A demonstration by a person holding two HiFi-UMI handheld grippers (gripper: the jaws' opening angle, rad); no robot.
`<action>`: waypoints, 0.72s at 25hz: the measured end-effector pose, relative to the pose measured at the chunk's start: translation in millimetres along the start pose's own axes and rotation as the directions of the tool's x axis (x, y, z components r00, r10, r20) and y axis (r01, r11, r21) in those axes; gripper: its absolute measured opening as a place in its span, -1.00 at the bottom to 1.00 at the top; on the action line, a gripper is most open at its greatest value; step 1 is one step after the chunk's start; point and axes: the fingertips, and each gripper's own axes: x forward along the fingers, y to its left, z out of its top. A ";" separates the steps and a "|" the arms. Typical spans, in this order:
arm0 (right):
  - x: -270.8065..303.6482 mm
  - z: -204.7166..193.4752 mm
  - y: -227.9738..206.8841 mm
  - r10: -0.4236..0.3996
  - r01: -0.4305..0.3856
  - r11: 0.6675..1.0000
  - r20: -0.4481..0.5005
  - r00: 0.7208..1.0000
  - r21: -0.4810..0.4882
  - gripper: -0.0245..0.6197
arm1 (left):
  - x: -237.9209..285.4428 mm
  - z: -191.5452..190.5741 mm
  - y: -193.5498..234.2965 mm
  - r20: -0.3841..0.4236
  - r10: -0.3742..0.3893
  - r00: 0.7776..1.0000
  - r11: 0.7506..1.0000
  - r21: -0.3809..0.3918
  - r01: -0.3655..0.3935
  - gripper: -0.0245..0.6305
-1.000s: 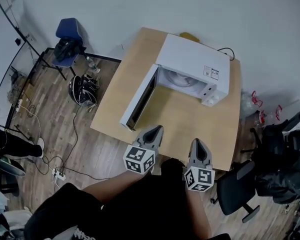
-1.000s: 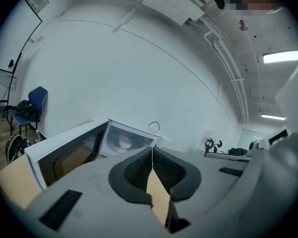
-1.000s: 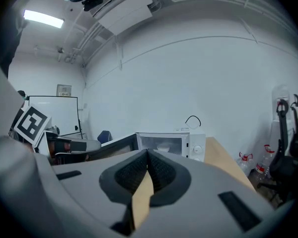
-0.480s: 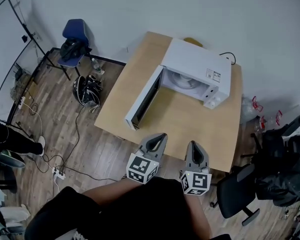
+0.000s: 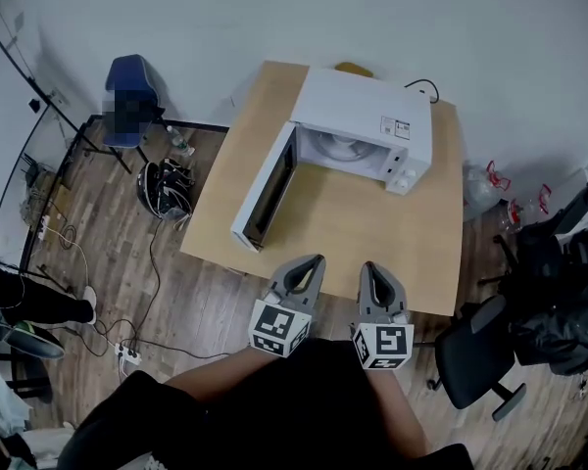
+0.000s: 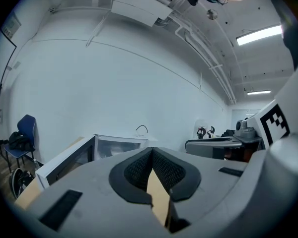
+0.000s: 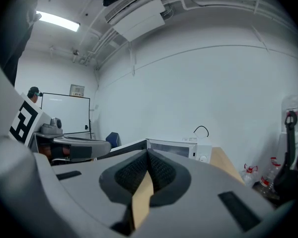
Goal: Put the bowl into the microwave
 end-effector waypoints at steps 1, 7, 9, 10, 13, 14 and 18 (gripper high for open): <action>-0.9 -0.7 -3.0 -0.007 0.007 1.000 -0.001 1.000 0.001 -0.74 | 2.6 0.2 -2.8 0.000 -0.006 1.000 1.000 0.002 0.006 -0.89; -4.9 0.0 -13.6 -0.031 0.031 0.999 -0.002 1.000 -0.008 -0.74 | 13.3 4.7 -10.6 0.005 -0.025 1.000 1.000 0.005 0.025 -0.89; -7.4 0.3 -16.1 -0.039 0.039 0.999 -0.002 0.999 -0.013 -0.74 | 17.0 3.3 -13.6 -0.001 -0.034 0.999 0.999 0.002 0.034 -0.89; -8.3 -0.2 -18.1 -0.043 0.043 0.999 -0.005 0.999 -0.014 -0.74 | 19.4 2.5 -15.4 -0.005 -0.040 0.999 0.999 0.001 0.040 -0.89; -11.4 -2.8 -25.9 -0.056 0.056 0.998 -0.020 0.998 -0.005 -0.74 | 25.3 1.3 -21.2 -0.016 -0.054 0.998 0.999 0.002 0.054 -0.89; -12.9 -3.7 -28.5 -0.062 0.062 0.998 -0.024 0.998 -0.001 -0.74 | 26.2 0.9 -23.1 -0.018 -0.057 0.998 0.998 0.002 0.057 -0.89; -14.4 -4.3 -35.2 -0.086 0.087 0.996 -0.019 0.996 0.025 -0.74 | 30.1 -3.7 -23.9 -0.027 -0.062 0.998 0.998 -0.015 0.062 -0.89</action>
